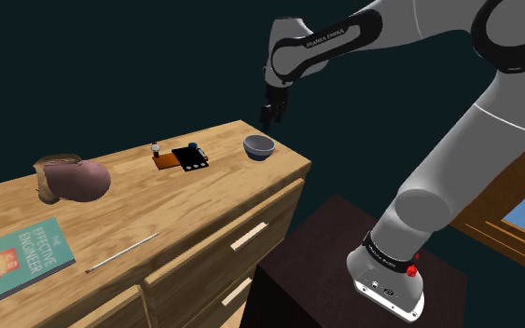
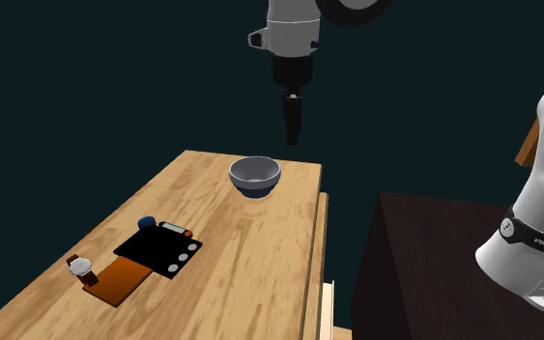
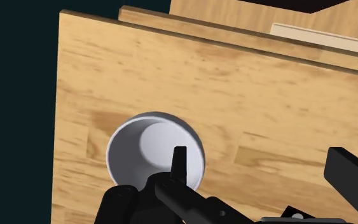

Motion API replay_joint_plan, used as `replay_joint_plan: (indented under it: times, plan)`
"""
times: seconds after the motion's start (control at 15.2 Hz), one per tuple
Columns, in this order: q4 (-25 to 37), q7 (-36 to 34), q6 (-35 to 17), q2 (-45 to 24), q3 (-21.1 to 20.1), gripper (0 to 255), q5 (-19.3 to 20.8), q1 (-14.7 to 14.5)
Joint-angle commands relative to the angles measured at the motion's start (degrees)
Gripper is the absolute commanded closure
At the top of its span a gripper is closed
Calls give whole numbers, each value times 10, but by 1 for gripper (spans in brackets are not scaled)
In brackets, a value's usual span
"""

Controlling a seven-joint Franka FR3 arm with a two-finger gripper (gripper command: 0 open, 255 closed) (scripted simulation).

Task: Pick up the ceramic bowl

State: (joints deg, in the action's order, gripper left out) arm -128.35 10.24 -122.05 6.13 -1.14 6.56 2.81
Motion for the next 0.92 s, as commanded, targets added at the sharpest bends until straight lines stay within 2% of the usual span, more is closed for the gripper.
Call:
replay_joint_plan:
  times: [0.0,0.59,0.86]
  plan:
    - [21,0,-22,-44,1,0,3,2]
    - [148,2,-85,-242,8,0,14,7]
    - [153,-1,-106,-269,9,0,17,7]
